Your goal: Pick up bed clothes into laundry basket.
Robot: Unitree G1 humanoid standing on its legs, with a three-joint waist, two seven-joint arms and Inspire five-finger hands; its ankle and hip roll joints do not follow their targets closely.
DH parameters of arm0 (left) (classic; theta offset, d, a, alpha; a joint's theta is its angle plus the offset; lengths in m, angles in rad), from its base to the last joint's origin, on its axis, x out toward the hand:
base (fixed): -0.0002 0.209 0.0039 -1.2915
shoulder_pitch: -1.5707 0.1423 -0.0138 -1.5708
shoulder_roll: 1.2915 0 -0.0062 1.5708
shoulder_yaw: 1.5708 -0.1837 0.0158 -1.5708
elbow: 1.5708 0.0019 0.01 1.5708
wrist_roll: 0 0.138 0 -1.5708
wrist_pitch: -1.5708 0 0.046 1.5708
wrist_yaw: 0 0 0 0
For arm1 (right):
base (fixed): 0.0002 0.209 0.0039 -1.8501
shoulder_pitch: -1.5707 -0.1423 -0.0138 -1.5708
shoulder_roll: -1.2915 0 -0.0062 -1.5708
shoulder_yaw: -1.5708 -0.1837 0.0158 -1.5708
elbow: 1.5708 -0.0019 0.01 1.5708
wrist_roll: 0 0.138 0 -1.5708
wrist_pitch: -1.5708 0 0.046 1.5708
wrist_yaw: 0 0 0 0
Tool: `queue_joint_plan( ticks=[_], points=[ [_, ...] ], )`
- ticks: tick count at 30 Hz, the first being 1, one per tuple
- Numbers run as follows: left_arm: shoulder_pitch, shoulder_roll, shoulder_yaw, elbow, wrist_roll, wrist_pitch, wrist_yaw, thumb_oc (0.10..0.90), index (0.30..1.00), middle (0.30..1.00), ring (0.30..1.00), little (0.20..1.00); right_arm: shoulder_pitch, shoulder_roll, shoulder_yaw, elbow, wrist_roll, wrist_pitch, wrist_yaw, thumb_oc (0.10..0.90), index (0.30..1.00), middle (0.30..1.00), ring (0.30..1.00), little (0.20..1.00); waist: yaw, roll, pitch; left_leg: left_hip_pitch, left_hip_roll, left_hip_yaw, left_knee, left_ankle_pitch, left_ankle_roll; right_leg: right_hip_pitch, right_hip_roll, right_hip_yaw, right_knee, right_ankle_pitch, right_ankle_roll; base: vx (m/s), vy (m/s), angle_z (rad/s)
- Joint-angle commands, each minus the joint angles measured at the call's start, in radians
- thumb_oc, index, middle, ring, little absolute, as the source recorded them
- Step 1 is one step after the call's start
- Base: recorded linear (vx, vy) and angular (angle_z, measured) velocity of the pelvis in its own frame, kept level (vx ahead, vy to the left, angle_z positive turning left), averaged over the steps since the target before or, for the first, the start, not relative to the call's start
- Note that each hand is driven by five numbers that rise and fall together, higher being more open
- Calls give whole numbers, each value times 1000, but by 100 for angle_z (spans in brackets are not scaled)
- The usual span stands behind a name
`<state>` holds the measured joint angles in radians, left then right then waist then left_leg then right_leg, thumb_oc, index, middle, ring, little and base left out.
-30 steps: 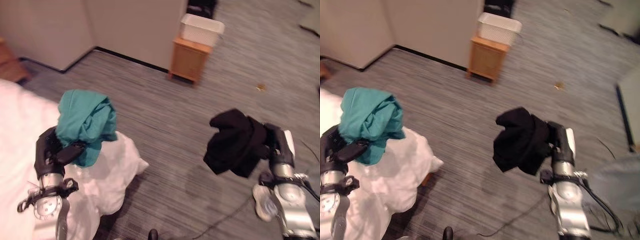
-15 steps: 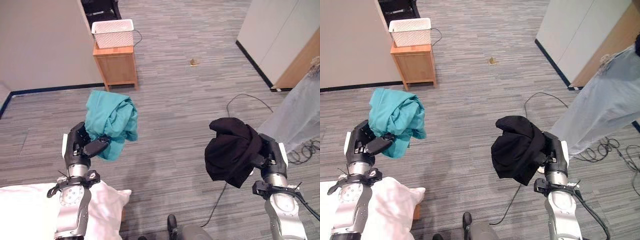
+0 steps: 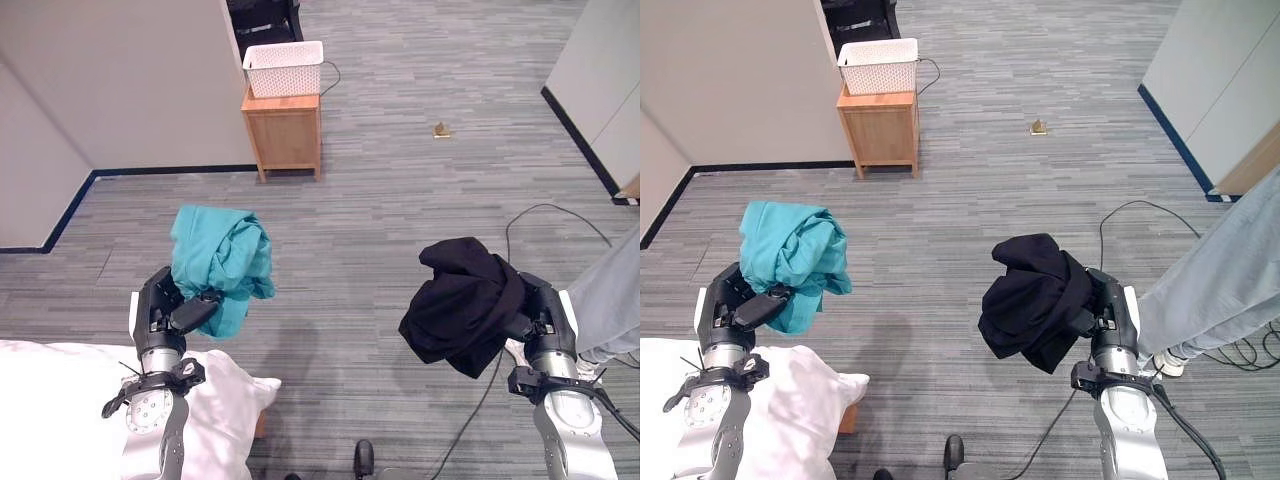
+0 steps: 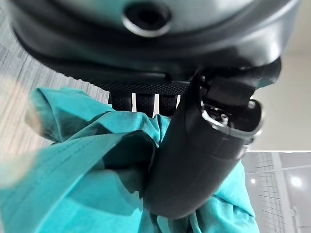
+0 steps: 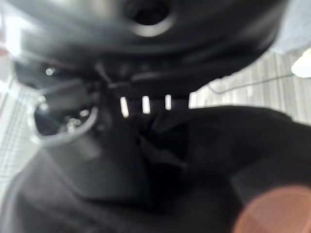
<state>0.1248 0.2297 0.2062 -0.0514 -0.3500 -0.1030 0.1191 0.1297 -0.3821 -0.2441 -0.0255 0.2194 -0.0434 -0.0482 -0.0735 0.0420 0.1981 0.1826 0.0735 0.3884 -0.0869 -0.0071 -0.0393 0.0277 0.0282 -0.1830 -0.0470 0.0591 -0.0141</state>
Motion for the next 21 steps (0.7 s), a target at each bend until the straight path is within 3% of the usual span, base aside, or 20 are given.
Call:
queue_joint_plan(
  ticks=[1,11,12,21],
  points=[
    [-49,101,46,-78,19,-103,0,400,300,300,300,300,-69,-15,-36,-88,43,-102,-6,400,300,300,300,300,-4,-58,-138,-38,-30,28,4,19,-8,40,-78,-36,-8,-34,133,0,0,0],
    [-48,73,21,-51,-20,-97,-2,400,300,300,300,300,-83,-5,-56,-102,19,-111,-35,400,300,300,300,300,-5,-54,-154,-30,-30,24,0,14,-7,47,-77,-40,-9,-34,131,0,0,0],
    [-164,115,-67,78,34,-66,19,400,300,300,300,300,-37,19,-2,-45,222,-105,14,400,300,300,300,300,-6,-75,-133,-37,-8,80,9,23,-36,37,-135,-192,-30,-3,143,-11,15,6],
    [-163,133,-51,69,78,-60,24,400,300,300,300,300,-59,11,-6,-40,182,-96,5,400,300,300,300,300,6,-74,-143,-22,-21,81,7,12,-25,54,-141,-200,-30,0,149,-1,27,8]
  ],
)
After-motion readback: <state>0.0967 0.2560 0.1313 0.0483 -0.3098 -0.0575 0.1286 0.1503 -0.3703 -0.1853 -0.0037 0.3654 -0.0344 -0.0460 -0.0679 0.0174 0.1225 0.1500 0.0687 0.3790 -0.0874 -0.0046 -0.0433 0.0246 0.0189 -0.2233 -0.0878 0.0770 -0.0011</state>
